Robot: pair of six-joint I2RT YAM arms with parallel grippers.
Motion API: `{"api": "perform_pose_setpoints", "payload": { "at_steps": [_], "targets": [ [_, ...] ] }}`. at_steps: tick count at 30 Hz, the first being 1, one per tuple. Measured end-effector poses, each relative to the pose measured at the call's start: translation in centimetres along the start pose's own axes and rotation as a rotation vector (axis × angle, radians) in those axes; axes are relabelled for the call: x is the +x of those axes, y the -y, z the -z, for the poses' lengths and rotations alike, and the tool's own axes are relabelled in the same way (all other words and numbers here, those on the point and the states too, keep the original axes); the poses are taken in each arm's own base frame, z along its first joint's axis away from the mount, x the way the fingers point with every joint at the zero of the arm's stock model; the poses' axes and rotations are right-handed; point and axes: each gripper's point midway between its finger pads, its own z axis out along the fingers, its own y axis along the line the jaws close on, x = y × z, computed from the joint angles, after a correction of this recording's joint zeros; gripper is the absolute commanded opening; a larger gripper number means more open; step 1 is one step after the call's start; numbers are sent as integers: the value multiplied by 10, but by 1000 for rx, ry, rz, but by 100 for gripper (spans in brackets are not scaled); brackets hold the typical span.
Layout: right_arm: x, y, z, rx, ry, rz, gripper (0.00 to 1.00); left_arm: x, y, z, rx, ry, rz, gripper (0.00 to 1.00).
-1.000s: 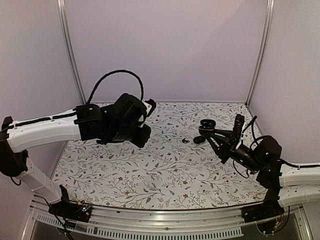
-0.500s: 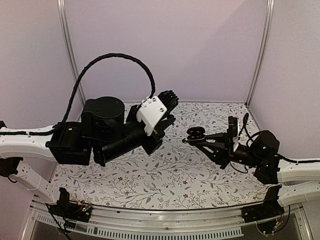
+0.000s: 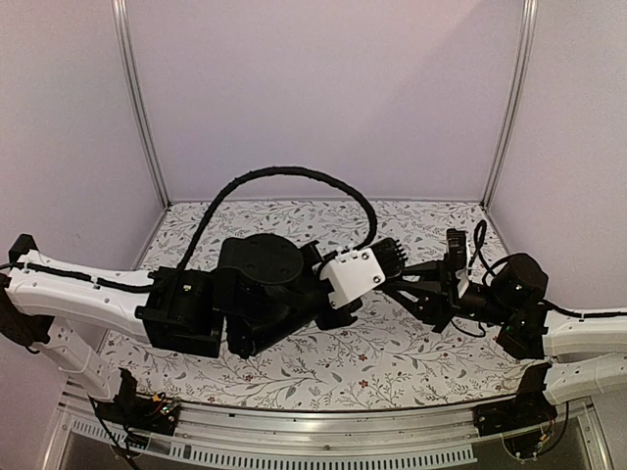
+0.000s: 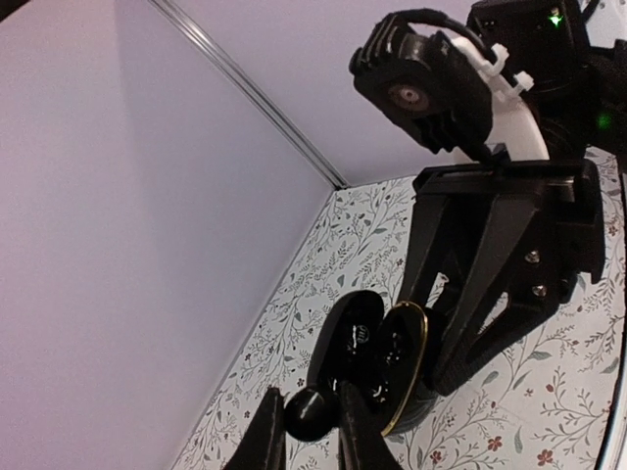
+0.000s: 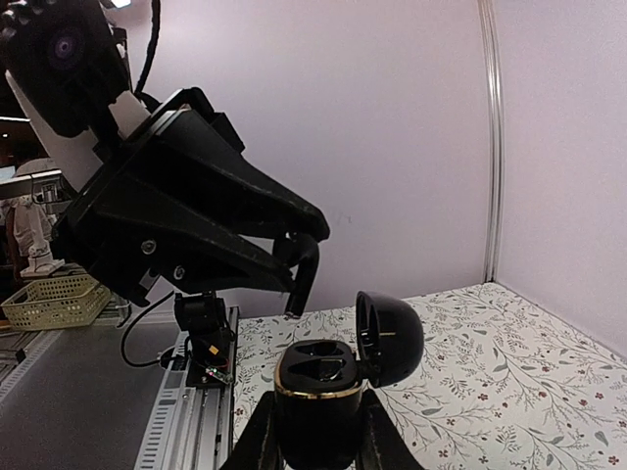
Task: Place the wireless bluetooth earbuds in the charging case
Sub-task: Insert the left earbud into the left side groove of the charging case.
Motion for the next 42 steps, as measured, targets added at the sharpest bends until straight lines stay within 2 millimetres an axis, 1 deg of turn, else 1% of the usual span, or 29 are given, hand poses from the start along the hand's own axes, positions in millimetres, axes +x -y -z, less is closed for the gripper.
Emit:
{"api": "perform_pose_setpoints", "payload": {
  "at_steps": [8, 15, 26, 42],
  "targets": [
    [-4, -5, 0, -30, 16, -7, 0, -1, 0, -2, -12, 2, -27, 5],
    [-8, -8, 1, -42, 28, -15, 0, 3, 2, -4, -20, -13, -43, 5],
    [-8, -10, 1, -55, 26, -57, 0, 3, 4, -6, -39, -27, -69, 4],
    [-11, -11, 1, -55, 35, -81, 0, 0, 13, -2, -38, -27, -110, 3]
  ]
}}
